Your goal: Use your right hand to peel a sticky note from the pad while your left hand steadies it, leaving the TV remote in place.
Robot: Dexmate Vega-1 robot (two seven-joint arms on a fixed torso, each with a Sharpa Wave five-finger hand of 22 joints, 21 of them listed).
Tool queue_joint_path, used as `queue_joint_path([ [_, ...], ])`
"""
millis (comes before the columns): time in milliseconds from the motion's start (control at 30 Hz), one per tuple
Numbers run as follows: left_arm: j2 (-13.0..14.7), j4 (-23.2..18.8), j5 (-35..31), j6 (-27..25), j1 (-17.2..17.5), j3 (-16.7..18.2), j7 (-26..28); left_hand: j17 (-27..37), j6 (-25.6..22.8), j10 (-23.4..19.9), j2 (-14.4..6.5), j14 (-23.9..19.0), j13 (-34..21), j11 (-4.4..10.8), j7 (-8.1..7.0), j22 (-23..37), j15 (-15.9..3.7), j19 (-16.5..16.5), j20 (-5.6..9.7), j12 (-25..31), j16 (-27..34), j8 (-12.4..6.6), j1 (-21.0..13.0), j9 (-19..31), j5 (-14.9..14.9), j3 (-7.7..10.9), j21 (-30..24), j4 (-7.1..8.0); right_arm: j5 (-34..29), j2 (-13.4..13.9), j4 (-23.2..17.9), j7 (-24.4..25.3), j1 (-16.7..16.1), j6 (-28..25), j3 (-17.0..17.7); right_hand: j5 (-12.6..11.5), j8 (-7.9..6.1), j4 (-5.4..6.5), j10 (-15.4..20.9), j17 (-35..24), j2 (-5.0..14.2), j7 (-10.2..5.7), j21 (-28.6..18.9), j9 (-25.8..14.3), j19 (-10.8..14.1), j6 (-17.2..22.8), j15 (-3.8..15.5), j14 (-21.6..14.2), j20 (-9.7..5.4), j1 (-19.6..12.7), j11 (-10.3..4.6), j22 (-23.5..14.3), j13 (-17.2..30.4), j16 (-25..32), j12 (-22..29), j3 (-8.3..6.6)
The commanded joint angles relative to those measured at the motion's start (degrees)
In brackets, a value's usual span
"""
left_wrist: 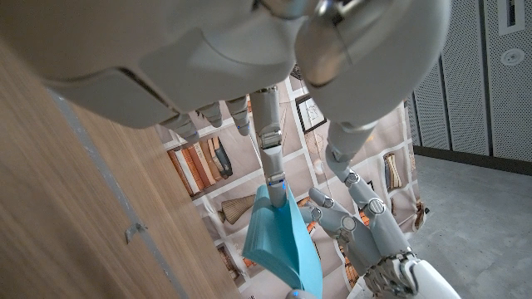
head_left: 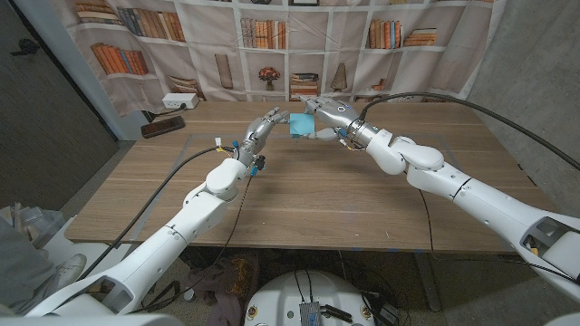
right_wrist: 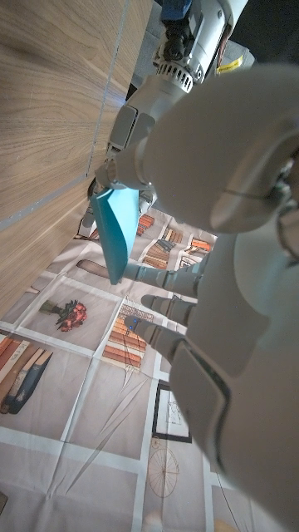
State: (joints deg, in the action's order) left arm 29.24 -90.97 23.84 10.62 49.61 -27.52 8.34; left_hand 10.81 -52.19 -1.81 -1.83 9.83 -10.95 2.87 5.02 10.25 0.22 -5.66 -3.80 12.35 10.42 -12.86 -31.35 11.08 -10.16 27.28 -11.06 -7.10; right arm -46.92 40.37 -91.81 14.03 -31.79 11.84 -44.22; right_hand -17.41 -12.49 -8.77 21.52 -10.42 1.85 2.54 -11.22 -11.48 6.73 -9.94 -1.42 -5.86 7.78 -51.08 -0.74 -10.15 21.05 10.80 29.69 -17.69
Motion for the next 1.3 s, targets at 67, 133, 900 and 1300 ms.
queue_joint_path([
  [67, 0.0, 0.4, -0.3, 0.6, -0.8, -0.6, -1.3, 0.1, 0.0, 0.2, -1.0, 1.2, -0.2, 1.8, -0.06, 0.3, 0.26, -0.1, -0.25, 0.0, 0.5, 0.05, -0.8, 0.1, -0.1, 0.58, -0.6, -0.22, -0.7, 0.0, -0.2, -0.1, 0.0, 1.0, -0.4, -0.3, -0.01, 0.07, 3.0, 0.0, 0.52, -0.28, 0.0, 0.0, -0.1, -1.5, 0.52, -0.2, -0.22, -0.4, -2.92, 0.0, 1.3, 0.1, 0.4, -0.12],
  [133, -0.1, 0.3, -0.6, 0.6, -0.9, -0.8, -1.1, 0.0, -0.1, 0.2, -1.4, 1.2, -0.2, 1.88, -0.19, 0.3, 0.25, 0.1, -0.27, -0.1, 0.5, 0.03, -1.4, 0.1, -0.2, 0.93, -0.6, -0.43, -0.8, 0.0, -0.2, -0.1, 0.0, 1.0, -0.4, -0.3, 0.0, 0.05, 3.0, 0.0, 0.52, -0.26, 0.0, 0.0, -0.1, -1.5, 0.55, -0.2, -0.2, -0.4, -2.88, 0.0, 1.3, 0.1, 0.4, -0.13],
  [900, -0.6, -3.7, -4.7, -3.7, 1.1, -0.5, 7.0, -0.6, -10.8, -7.0, -6.5, -4.1, -0.2, 2.16, -0.17, 0.2, 0.33, 5.5, -1.86, 1.2, 0.9, -5.5, -20.1, 3.7, -0.1, 7.26, -1.7, -2.92, -0.7, 0.6, -0.7, 1.8, -0.7, 1.2, 0.9, -0.3, -0.05, 0.15, 3.2, 0.0, 0.58, -0.42, -0.1, 0.0, 0.3, -0.9, 1.06, -0.4, -0.34, -0.4, -3.07, 0.0, 1.4, 0.1, 0.7, -0.06],
  [1300, -0.6, -3.3, -4.9, -3.7, 0.6, -0.8, 6.5, -0.2, -7.0, -6.2, -7.8, -3.9, -0.5, 0.88, -1.05, 0.3, 1.65, 5.5, -3.05, 0.6, 0.9, -5.36, -20.5, 6.2, 0.2, 6.08, -1.5, -1.18, -0.7, 0.4, -0.2, 1.6, -0.5, 2.0, 0.6, -0.3, 0.0, 0.12, 3.3, 0.0, 0.5, -0.4, 0.0, 0.0, 0.3, -0.7, 1.18, -0.5, -0.41, -0.5, -3.22, 0.0, 1.5, 0.1, 0.8, -0.01],
])
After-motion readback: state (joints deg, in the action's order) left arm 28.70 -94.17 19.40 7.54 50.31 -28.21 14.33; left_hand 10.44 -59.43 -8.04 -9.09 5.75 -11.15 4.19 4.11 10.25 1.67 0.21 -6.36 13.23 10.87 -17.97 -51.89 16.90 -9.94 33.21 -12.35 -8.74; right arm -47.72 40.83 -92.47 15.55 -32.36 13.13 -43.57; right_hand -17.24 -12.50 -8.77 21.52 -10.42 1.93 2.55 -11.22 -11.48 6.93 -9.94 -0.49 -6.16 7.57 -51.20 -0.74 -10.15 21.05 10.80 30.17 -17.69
